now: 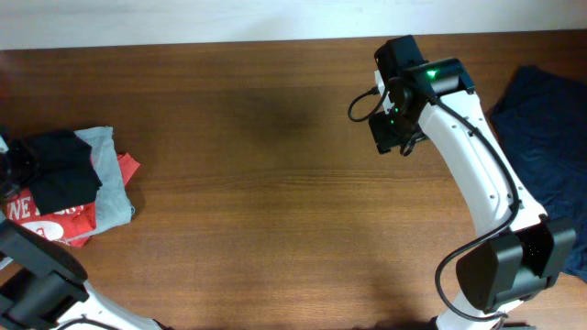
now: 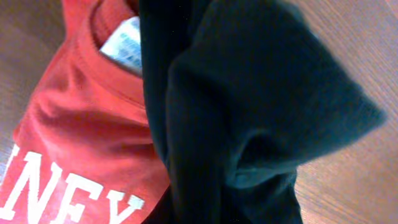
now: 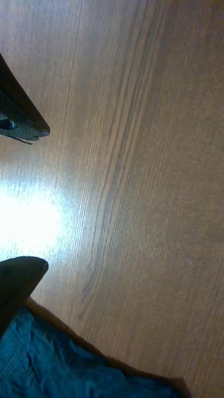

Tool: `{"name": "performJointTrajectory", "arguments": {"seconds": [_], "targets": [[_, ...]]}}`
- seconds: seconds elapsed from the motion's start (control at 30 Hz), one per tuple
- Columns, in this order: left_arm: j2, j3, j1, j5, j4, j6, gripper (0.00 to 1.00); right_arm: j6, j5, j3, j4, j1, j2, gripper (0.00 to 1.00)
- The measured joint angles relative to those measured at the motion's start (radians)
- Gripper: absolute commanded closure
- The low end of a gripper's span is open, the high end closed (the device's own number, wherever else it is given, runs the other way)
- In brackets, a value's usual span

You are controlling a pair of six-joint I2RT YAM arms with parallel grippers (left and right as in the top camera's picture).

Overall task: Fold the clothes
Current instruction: 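Place the folded shirt onto the red shirt pile and release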

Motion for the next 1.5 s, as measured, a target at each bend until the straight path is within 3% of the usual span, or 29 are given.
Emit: {"name": "performJointTrajectory", "arguments": {"seconds": [0.03, 0.07, 0.1, 0.5, 0.6, 0.77, 0.8, 0.87, 0.9, 1.5], "targets": [[0.000, 0.000, 0.011, 0.000, 0.000, -0.006, 0.70, 0.000, 0.000, 0.000, 0.000, 0.000, 0.000, 0.35], [0.000, 0.000, 0.019, 0.001, 0.000, -0.010, 0.13, 0.000, 0.000, 0.000, 0.000, 0.000, 0.000, 0.35], [0.000, 0.000, 0.031, 0.000, 0.000, -0.014, 0.01, 0.001, 0.000, 0.000, 0.000, 0.000, 0.000, 0.35], [-0.002, 0.000, 0.136, 0.011, -0.048, -0.079, 0.01, 0.001, 0.000, 0.000, -0.003, 0.000, 0.000, 0.35], [-0.027, 0.000, 0.135, 0.087, -0.031, -0.053, 0.01, 0.001, 0.000, 0.000, -0.003, 0.000, 0.000, 0.35], [-0.207, 0.000, 0.126, 0.367, 0.003, 0.046, 0.02, 0.000, 0.000, 0.000, -0.003, 0.000, 0.000, 0.35], [-0.235, 0.002, 0.124, 0.407, 0.000, 0.064, 0.39, 0.000, 0.000, 0.000, -0.003, 0.000, 0.000, 0.35], [-0.282, 0.009, 0.106, 0.495, -0.009, 0.108, 0.64, 0.000, -0.001, 0.000, -0.003, 0.000, 0.000, 0.35], [-0.284, 0.010, 0.096, 0.512, -0.009, 0.125, 0.69, 0.000, -0.002, 0.000, -0.003, 0.000, 0.000, 0.35], [0.269, 0.010, 0.108, 0.674, 0.113, 0.191, 0.62, 0.000, -0.012, 0.000, -0.013, 0.000, 0.000, 0.35]]}}
